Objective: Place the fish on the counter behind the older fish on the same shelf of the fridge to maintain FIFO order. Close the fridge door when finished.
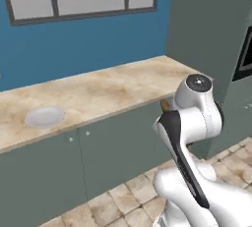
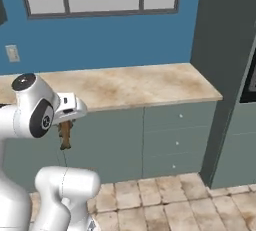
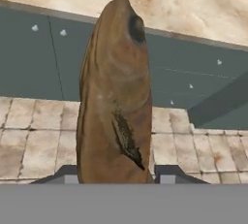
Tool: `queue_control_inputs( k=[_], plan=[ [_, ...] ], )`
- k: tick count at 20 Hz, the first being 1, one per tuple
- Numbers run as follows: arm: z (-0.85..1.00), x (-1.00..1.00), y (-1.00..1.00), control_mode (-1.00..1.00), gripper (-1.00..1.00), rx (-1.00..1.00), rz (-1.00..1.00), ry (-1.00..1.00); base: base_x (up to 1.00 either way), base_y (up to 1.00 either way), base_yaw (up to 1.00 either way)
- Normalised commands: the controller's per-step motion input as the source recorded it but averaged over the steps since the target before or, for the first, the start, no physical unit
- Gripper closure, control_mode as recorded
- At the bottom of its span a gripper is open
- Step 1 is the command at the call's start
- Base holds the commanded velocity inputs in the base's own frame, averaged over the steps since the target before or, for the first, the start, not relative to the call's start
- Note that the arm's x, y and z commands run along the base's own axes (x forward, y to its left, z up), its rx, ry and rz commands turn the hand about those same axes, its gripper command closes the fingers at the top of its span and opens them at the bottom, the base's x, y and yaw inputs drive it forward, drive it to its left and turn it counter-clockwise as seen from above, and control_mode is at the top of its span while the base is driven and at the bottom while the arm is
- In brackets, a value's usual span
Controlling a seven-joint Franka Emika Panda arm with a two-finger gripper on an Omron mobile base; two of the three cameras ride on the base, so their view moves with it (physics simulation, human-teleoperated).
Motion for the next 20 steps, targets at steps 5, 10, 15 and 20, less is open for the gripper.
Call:
queue_control_inputs(
  k=[5,10,15,20],
  plan=[
    [0.0,0.0,0.0,1.0,1.0,0.0,0.0,0.0,-0.04,-0.03,-0.82],
    [0.0,0.0,0.0,1.0,1.0,0.0,0.0,0.0,0.0,0.0,-0.8],
    [0.0,0.0,0.0,1.0,1.0,0.0,0.0,0.0,0.52,-0.04,-0.71],
    [0.0,0.0,0.0,1.0,1.0,0.0,0.0,0.0,1.0,-0.41,-0.39]
  ],
)
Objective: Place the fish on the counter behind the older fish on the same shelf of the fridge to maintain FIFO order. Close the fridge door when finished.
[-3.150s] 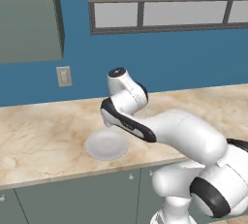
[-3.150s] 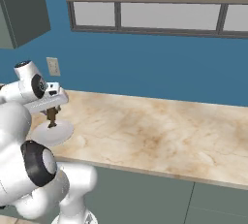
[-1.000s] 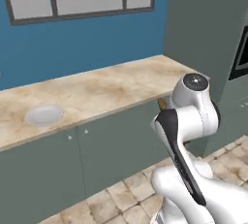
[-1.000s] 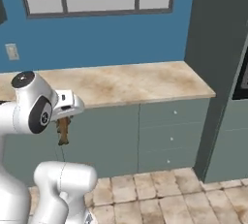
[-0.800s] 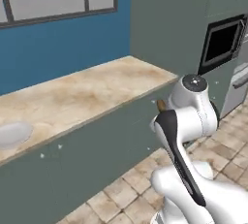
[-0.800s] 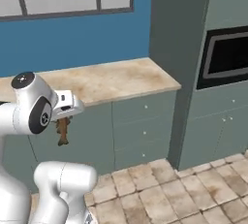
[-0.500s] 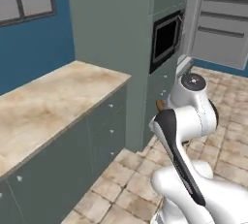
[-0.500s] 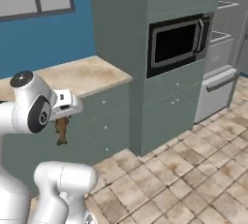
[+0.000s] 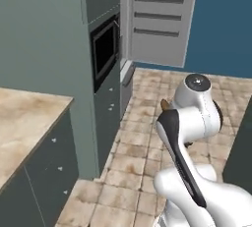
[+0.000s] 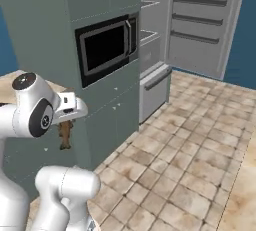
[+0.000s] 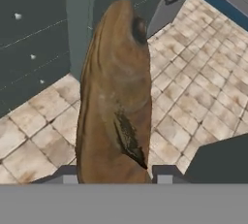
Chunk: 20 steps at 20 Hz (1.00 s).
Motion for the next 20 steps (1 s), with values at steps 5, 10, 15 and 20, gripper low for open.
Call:
queue_control_inputs(
  k=[5,10,15,20],
  plan=[
    [0.0,0.0,0.0,1.0,1.0,0.0,0.0,0.0,1.0,-0.18,-0.28],
    [0.0,0.0,0.0,1.0,1.0,0.0,0.0,0.0,1.0,0.0,-0.19],
    [0.0,0.0,0.0,1.0,1.0,0.0,0.0,0.0,1.0,0.0,-0.01],
    [0.0,0.0,0.0,1.0,1.0,0.0,0.0,0.0,1.0,-0.01,0.11]
  ],
)
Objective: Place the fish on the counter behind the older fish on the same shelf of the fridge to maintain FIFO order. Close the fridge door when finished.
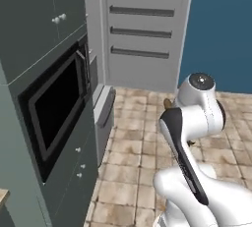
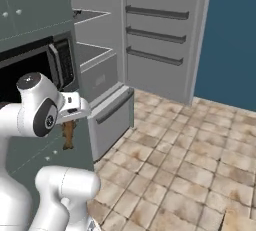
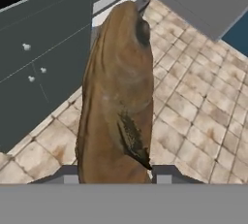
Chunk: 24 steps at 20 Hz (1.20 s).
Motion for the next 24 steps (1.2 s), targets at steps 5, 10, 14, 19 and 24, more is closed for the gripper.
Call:
queue_control_inputs(
  k=[5,10,14,19,24],
  plan=[
    [0.0,0.0,0.0,1.0,1.0,0.0,0.0,0.0,1.0,-0.07,0.3],
    [0.0,0.0,0.0,1.0,1.0,0.0,0.0,0.0,1.0,-0.28,0.4],
    [0.0,0.0,0.0,1.0,1.0,0.0,0.0,0.0,1.0,-0.48,0.41],
    [0.0,0.0,0.0,1.0,1.0,0.0,0.0,0.0,1.0,-0.46,0.42],
    [0.0,0.0,0.0,1.0,1.0,0.0,0.0,0.0,1.0,-0.47,0.44]
  ],
)
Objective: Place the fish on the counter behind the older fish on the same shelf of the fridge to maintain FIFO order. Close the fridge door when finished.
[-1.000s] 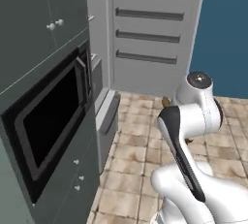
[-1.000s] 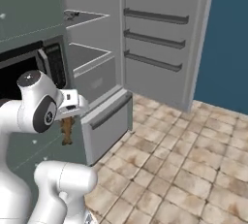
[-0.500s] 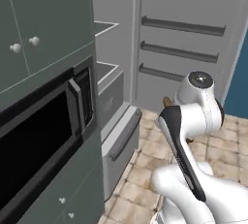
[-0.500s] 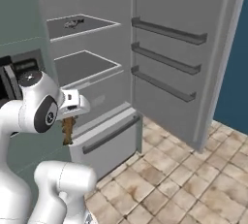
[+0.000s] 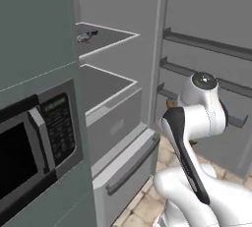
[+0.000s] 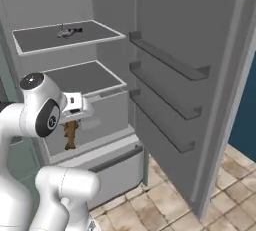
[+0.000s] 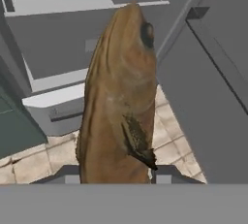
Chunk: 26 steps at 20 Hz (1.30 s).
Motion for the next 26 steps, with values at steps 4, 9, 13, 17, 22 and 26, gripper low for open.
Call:
queue_control_inputs(
  k=[4,9,13,17,22,26],
  plan=[
    [0.0,0.0,0.0,1.0,1.0,0.0,0.0,0.0,0.84,-0.36,0.49],
    [0.0,0.0,0.0,1.0,1.0,0.0,0.0,0.0,0.74,-0.35,0.51],
    [0.0,0.0,0.0,1.0,1.0,0.0,0.0,0.0,0.54,-0.13,0.51],
    [0.0,0.0,0.0,1.0,1.0,0.0,0.0,0.0,0.24,-0.02,0.52],
    [0.0,0.0,0.0,1.0,1.0,0.0,0.0,0.0,0.56,-0.1,0.49],
    [0.0,0.0,0.0,1.0,1.0,0.0,0.0,0.0,0.8,-0.02,0.22]
  ],
)
